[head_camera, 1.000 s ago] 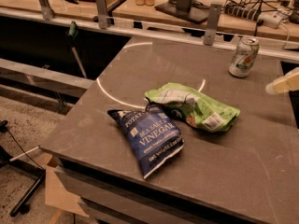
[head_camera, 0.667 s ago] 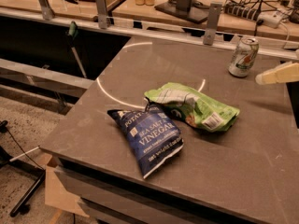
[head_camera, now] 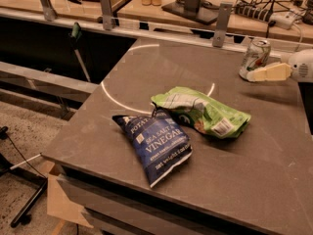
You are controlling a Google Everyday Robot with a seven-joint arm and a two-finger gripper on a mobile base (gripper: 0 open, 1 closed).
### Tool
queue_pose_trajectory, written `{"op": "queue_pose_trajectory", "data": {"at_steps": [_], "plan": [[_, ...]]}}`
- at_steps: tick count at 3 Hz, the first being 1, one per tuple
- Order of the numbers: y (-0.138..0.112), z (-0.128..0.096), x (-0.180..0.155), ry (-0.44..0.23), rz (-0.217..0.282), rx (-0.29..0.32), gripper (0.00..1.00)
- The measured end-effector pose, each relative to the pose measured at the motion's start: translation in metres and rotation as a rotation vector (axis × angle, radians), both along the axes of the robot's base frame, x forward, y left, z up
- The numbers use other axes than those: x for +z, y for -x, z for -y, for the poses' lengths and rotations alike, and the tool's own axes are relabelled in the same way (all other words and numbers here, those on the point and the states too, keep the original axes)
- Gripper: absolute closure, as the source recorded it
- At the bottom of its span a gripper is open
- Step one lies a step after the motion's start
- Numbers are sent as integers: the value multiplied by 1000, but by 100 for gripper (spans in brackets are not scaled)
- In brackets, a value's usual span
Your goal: Move 7up can near green rice chip bag
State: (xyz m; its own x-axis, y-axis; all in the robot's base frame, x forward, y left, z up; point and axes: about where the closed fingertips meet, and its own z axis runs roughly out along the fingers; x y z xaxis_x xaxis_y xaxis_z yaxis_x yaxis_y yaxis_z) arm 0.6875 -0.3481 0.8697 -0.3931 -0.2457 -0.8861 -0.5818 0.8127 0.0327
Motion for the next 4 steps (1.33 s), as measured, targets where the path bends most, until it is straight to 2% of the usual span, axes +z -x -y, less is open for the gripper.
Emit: {"op": "queue_pose_trajectory", "data": {"at_steps": [1, 2, 3, 4], "plan": [[-18, -20, -9, -36, 16, 68, 14], [-27, -33, -6, -44, 52, 117, 38], [-20, -33, 14, -16, 96, 152, 61], [14, -45, 38, -1, 99, 240, 85]]}}
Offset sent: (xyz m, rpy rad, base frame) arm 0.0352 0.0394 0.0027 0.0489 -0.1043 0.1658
